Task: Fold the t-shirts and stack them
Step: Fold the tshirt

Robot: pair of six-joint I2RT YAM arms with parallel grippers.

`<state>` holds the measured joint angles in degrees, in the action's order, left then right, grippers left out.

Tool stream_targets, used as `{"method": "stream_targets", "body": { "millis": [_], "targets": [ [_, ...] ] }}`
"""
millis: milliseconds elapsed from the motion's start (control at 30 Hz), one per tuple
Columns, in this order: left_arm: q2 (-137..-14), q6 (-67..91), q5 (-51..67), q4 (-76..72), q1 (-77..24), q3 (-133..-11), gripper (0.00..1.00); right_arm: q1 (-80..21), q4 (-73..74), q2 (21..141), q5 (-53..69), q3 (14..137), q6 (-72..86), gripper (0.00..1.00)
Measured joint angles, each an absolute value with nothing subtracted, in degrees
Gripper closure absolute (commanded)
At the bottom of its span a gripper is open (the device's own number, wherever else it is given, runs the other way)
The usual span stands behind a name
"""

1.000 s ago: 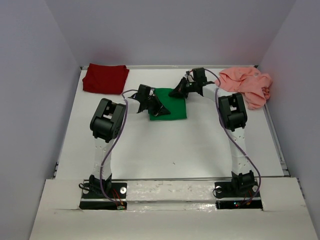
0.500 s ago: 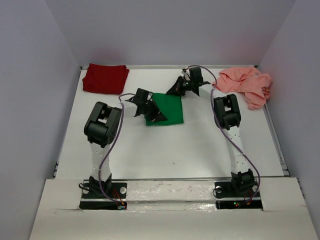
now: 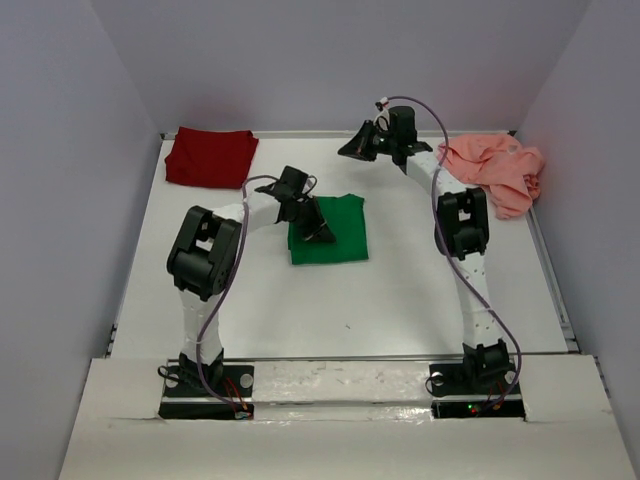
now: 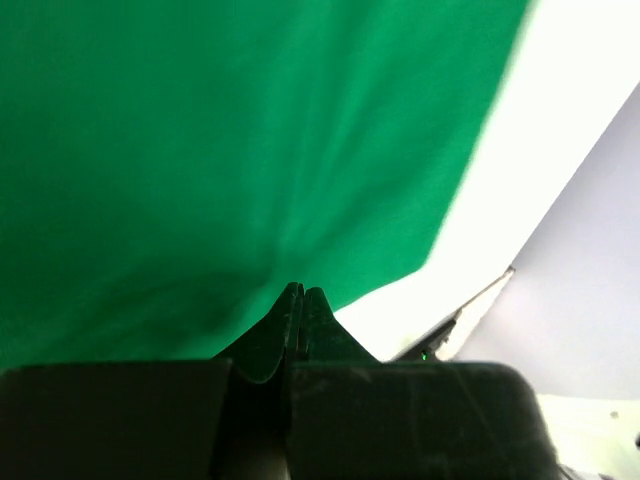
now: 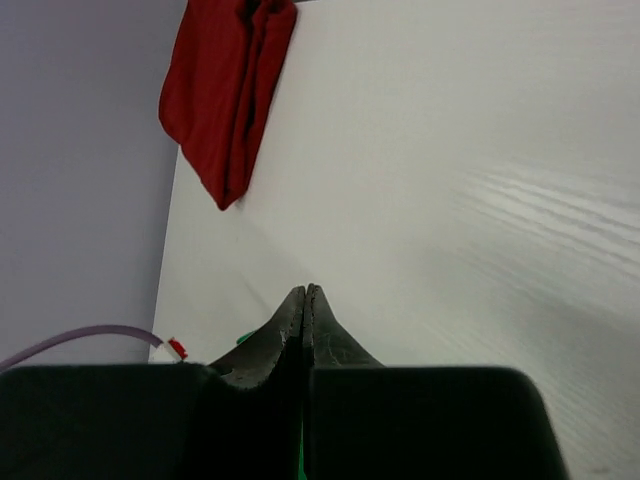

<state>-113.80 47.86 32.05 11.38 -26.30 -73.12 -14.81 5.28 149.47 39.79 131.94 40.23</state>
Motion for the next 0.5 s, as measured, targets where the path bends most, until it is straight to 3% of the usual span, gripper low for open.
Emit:
{"method": "stream_targets", "body": {
  "millis": [67,133,167,200,300,367,500],
  "targets": [
    [-113.8,46.2,30.6,14.2,-26.3,-76.8,0.92,-14.6,6.5,146.2,39.7,129.0,39.1,0.98],
    [-113.7,44.4,28.8,16.9,-26.1,-82.3,0.78,-14.5,8.9,138.8,39.2,122.1,37.1,0.85],
    [-113.5,43.4,27.7,18.5,-25.9,-85.3,0.73,-14.5,9.7,136.0,39.1,119.8,36.3,0.63],
    [-112.9,42.0,26.4,19.4,-25.6,-87.8,0.6,-14.5,10.1,133.0,38.8,117.2,35.2,0.47],
    [-109.3,40.3,24.9,20.5,-23.8,-89.9,0.38,-14.5,12.3,123.7,38.1,110.4,33.1,0.24],
    [-105.9,39.2,24.7,21.3,-21.5,-89.3,0.26,-14.5,14.2,118.0,38.0,106.7,31.5,0.19],
    [-100.4,35.5,23.5,22.7,-14.9,-85.7,0.24,-14.5,18.4,109.2,36.9,99.7,28.4,0.18]
  ]
}}
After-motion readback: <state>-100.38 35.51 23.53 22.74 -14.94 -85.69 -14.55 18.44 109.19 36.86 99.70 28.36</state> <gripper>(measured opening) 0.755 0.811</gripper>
